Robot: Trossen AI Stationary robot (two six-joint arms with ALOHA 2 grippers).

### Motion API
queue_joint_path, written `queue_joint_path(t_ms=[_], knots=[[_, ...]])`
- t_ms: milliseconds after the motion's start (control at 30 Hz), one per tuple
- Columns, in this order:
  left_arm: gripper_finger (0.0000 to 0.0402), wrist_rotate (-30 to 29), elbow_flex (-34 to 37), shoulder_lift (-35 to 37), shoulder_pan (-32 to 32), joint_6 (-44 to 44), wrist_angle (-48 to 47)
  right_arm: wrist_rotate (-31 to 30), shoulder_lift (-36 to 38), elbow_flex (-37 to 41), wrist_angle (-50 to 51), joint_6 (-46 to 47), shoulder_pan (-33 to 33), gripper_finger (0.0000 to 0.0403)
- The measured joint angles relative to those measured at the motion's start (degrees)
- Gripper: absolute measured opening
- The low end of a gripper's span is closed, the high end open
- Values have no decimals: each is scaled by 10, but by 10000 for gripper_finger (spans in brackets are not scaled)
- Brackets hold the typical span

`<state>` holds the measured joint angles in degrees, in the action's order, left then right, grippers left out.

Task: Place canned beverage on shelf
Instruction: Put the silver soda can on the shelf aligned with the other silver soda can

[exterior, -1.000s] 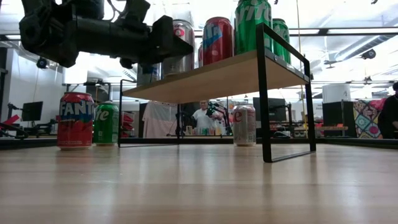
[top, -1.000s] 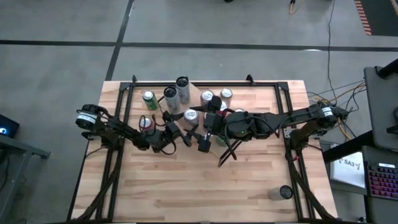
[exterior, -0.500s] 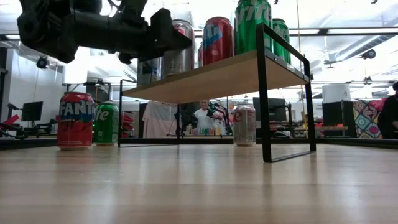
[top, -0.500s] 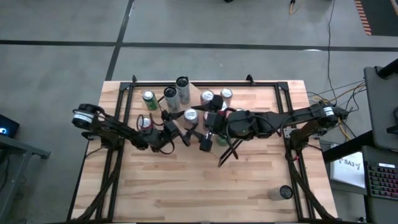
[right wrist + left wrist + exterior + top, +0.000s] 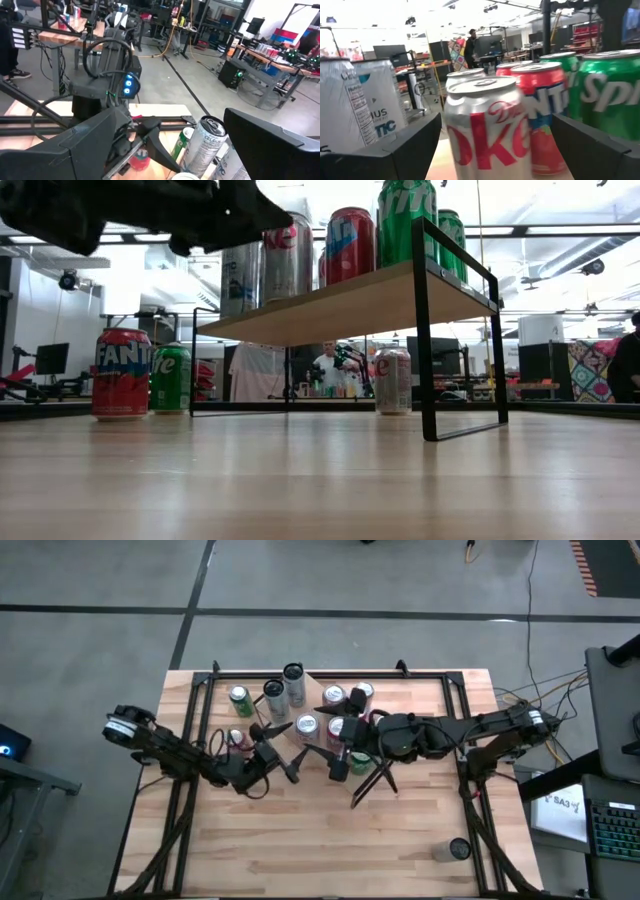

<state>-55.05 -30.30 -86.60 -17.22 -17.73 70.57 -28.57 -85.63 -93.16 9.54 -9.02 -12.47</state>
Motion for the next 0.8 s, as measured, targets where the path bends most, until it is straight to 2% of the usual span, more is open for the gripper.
queue_joint_path(t_ms=[200,333,433,533,700,800], knots=[[358,-31,0,23,-58,-43,-1,1,21,0,13,-17,-23,351],[348,-45,0,52,-98,-76,-2,1,47,0,40,-20,-40,325],[330,-44,0,84,-119,-67,-38,1,62,0,78,-5,-46,297],[305,-37,0,119,-128,-22,-112,1,72,0,114,13,-48,261],[239,54,0,158,-126,65,-266,2,79,0,155,29,-54,194],[182,49,0,164,-126,87,-319,1,80,0,177,31,-58,156]])
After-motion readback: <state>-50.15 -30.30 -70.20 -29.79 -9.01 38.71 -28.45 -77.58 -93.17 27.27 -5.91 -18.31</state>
